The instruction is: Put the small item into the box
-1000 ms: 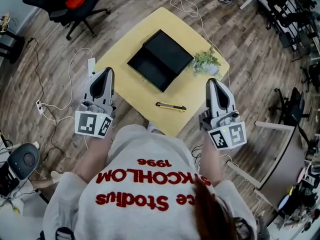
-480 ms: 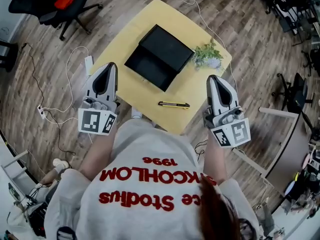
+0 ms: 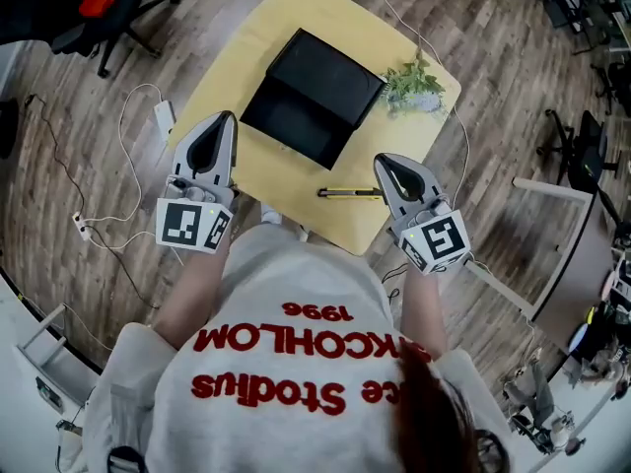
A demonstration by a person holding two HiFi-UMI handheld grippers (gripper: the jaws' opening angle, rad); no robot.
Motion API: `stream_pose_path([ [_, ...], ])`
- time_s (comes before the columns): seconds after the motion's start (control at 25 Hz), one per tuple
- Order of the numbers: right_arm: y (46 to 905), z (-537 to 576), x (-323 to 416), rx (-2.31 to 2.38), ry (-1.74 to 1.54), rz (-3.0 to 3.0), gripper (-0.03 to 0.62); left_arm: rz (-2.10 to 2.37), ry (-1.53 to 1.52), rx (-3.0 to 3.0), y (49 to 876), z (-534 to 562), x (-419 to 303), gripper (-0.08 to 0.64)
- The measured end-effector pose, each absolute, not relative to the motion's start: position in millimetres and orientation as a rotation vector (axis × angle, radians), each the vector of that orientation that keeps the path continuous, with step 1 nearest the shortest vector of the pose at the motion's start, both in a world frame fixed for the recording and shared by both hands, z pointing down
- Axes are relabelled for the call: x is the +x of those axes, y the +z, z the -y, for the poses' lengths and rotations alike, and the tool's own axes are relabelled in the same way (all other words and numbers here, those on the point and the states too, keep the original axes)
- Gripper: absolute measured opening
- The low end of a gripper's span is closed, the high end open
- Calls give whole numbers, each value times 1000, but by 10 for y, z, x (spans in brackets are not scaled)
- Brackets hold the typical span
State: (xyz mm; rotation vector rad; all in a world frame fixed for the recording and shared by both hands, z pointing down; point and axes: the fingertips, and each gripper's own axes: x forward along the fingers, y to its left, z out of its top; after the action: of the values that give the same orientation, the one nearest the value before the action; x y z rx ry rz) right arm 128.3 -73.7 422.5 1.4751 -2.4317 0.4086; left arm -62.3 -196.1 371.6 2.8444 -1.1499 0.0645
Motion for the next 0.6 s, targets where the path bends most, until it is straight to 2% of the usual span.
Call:
stream_pose_path([
  [0.44, 5526, 380, 1037, 1236, 726, 2285, 9, 1077, 147, 2778, 4121, 1952, -589, 6],
  [0.48, 5638, 335, 998, 1195, 738, 2267, 23, 1078, 155, 2772, 4149, 1944, -595, 6],
  [0.56, 5841, 248, 908, 1100, 726, 2231, 103, 1082, 169, 2761, 4194, 1923, -616, 6],
  [0.6, 5926, 206, 858, 1046, 695, 2217, 110, 1086, 175, 2755, 4212, 1911, -631, 6],
])
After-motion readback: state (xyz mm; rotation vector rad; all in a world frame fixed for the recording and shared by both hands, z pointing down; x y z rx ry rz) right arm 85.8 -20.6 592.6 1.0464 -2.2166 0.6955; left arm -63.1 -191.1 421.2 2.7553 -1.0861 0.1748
